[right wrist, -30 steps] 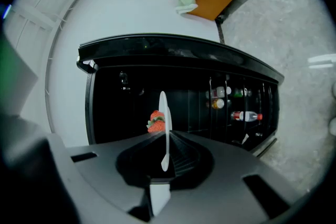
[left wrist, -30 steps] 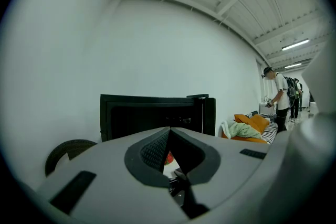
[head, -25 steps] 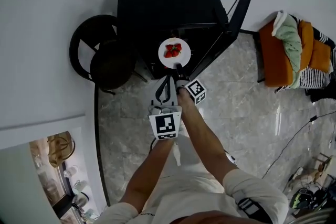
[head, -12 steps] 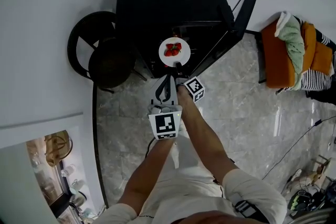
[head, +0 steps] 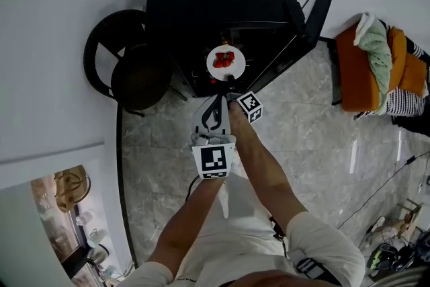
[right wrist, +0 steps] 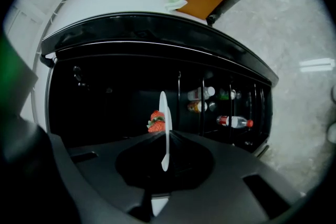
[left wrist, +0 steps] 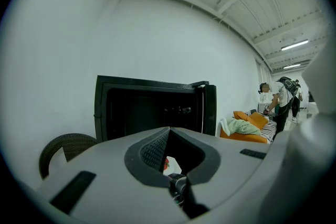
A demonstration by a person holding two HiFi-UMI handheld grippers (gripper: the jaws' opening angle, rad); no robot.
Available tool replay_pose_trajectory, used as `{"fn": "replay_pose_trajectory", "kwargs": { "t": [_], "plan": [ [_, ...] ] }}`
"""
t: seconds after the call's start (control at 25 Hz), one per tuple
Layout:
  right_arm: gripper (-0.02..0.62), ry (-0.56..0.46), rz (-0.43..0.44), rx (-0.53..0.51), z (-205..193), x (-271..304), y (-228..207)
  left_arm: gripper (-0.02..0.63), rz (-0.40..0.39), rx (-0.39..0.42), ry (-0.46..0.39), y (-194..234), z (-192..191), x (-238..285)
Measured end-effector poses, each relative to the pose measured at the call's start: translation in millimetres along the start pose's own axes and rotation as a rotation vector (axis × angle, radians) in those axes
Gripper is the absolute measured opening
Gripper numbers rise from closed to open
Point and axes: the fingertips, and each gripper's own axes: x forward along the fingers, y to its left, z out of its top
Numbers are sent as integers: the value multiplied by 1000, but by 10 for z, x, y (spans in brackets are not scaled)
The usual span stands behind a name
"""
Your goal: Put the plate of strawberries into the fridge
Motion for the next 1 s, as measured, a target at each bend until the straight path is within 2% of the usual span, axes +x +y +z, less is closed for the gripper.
{"fn": "replay_pose_trajectory", "kwargs": {
  "t": [0.28,1.0],
  "plan": [
    [23,7,-37,17,60,198,-139,2,-9,14,4,33,-35,-5],
    [22,24,-82,-45,90,592,-235,0,16,-1,2,167,-32,31]
  ]
}}
